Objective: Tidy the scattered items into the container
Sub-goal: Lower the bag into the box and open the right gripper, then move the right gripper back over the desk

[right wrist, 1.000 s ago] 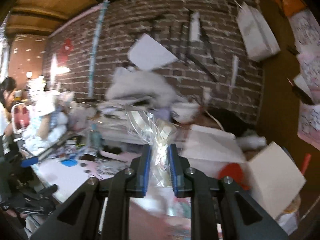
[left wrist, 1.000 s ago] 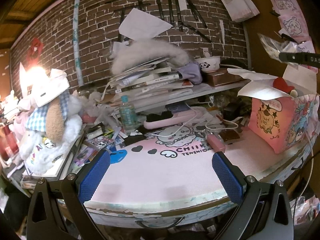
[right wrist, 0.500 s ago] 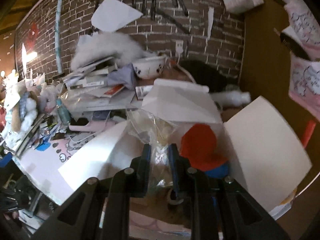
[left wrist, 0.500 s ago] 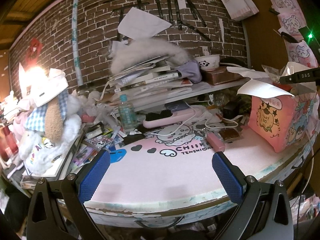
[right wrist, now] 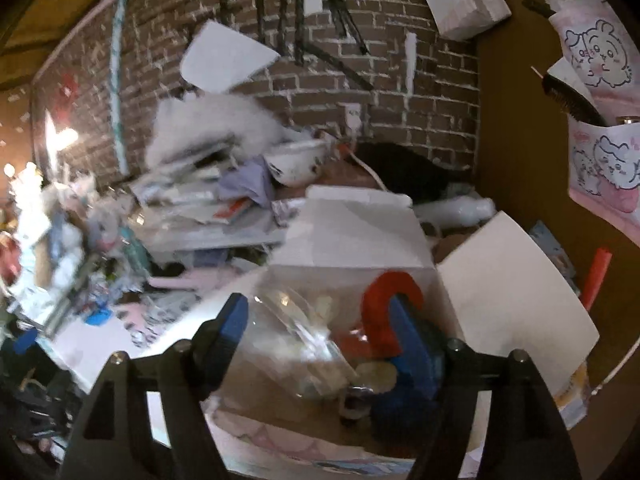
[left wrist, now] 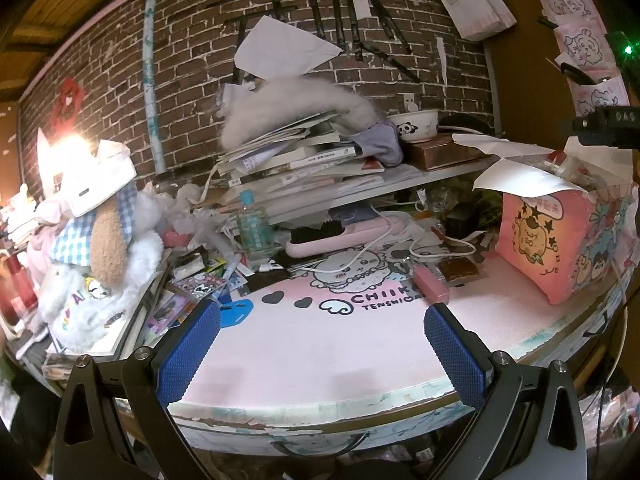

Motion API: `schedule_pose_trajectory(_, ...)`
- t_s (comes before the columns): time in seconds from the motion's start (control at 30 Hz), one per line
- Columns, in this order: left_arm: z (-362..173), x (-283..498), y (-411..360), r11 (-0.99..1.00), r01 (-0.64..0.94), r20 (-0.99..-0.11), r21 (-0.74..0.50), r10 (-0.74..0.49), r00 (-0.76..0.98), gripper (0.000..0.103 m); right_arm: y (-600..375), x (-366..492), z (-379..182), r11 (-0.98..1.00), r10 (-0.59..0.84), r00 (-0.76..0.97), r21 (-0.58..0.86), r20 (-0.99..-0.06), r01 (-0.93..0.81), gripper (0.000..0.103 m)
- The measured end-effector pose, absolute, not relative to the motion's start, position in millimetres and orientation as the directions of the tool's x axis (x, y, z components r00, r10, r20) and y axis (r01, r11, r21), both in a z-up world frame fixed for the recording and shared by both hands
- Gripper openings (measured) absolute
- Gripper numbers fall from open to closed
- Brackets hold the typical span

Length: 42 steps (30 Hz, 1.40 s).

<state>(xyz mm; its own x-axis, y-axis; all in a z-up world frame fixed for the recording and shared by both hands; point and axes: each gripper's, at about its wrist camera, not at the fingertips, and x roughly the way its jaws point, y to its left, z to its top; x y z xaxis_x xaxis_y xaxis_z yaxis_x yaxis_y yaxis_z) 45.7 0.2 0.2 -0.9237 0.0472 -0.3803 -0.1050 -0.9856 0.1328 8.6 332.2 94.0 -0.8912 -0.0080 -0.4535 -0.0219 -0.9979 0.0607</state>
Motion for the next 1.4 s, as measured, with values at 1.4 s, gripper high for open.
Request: schedule_pose_trajectory(1.4,-16,6,10,-0.977,-0.199,-0.426,0.079,0.148,-0.893,0.102,177,30,-2,-0.966,-0.243,-0.877,0.023,-0.414,0.256,0.070)
